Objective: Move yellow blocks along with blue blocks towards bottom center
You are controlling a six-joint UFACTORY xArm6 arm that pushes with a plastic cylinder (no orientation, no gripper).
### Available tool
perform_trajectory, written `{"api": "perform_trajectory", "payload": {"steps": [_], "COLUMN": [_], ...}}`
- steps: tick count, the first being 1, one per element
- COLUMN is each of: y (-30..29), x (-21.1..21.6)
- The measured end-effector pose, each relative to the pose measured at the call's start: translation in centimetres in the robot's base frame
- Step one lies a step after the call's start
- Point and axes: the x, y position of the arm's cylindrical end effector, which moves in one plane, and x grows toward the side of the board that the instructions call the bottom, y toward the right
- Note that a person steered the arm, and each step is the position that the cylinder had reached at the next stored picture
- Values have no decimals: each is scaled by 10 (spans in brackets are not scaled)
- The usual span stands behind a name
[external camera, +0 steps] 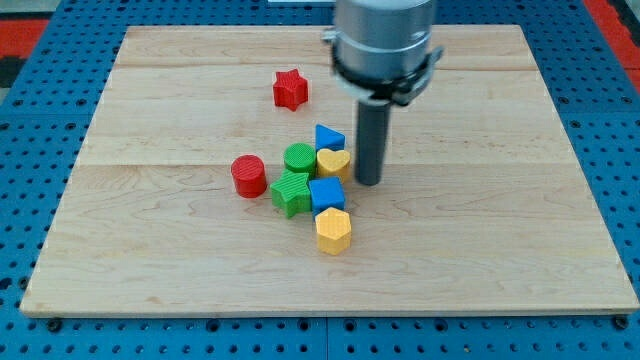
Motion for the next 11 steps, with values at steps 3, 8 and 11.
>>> {"api": "perform_trajectory", "payload": {"steps": [3,8,11], "y": [-65,59,-38], "x": [-38,37,9]}}
